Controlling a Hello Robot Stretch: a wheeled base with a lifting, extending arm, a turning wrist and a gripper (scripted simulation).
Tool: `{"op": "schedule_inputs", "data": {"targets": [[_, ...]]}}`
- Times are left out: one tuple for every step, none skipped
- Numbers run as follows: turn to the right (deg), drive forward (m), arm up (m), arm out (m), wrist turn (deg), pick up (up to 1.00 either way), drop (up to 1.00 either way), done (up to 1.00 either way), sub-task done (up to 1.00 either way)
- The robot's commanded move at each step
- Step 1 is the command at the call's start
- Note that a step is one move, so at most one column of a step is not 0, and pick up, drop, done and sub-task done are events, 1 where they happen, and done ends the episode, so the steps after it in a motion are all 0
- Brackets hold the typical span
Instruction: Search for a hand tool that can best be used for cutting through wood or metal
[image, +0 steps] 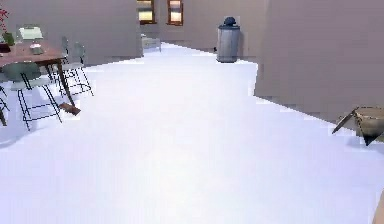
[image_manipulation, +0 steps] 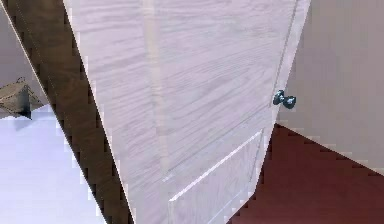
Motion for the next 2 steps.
{"op": "schedule_inputs", "data": {"targets": [[0.0,0.3,0.0,0.0,0.0,0.0,0.0,0.0,0.0],[-12.0,0.0,0.0,0.0,0.0,0.0,0.0,0.0,0.0]]}}
